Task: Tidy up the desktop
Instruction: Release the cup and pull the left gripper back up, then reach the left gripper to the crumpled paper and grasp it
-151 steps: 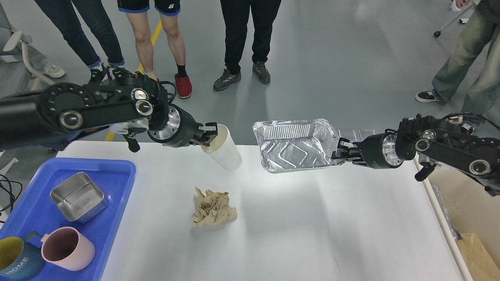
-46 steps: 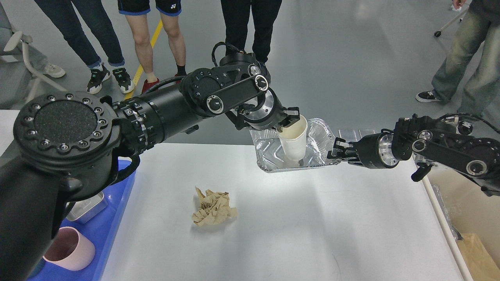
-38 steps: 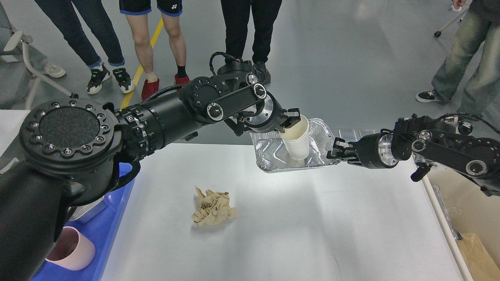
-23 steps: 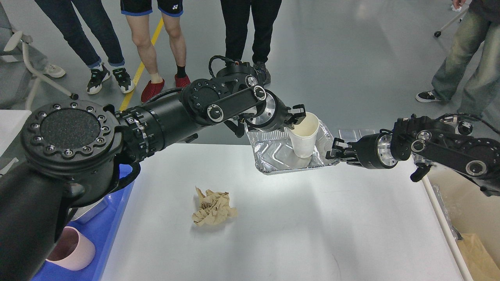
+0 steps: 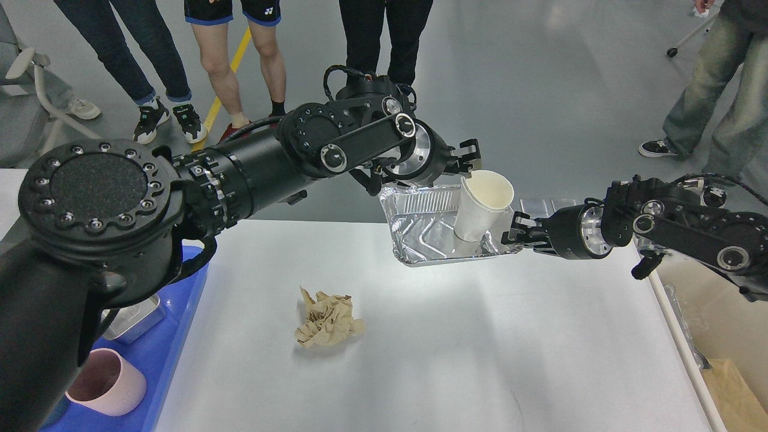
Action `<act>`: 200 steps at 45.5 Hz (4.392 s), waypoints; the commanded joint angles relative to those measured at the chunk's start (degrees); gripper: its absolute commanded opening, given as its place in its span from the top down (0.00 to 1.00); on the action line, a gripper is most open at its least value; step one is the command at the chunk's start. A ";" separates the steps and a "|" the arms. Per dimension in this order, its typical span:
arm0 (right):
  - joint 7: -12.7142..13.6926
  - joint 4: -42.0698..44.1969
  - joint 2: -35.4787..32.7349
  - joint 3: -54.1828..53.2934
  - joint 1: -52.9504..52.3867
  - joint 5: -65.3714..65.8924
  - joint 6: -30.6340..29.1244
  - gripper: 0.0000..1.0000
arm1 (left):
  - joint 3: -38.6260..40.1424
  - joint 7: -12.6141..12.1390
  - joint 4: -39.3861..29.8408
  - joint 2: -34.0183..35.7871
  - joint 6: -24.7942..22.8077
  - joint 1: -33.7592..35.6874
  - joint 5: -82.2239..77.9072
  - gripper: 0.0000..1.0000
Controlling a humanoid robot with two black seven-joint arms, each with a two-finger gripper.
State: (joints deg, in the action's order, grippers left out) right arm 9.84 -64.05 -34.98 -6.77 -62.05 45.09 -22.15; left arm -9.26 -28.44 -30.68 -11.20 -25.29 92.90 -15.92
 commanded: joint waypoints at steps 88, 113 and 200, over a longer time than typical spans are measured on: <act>-0.08 -0.20 -0.17 -0.08 -0.01 -0.09 0.00 1.00 | 20.68 20.09 -58.62 79.49 -9.16 -26.55 -29.43 0.14; -0.08 -0.20 -0.35 -0.26 0.78 -0.09 0.00 1.00 | 19.80 12.71 -51.25 57.27 2.70 -37.17 -33.55 0.14; -0.08 -1.34 -1.84 -0.52 1.31 -0.09 0.26 1.00 | 16.29 4.01 -22.67 26.23 2.71 -35.52 -38.48 1.00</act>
State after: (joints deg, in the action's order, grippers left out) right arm 9.68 -65.42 -36.83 -7.22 -60.73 45.00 -21.89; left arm 6.67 -24.43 -52.41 14.33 -21.93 54.64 -54.49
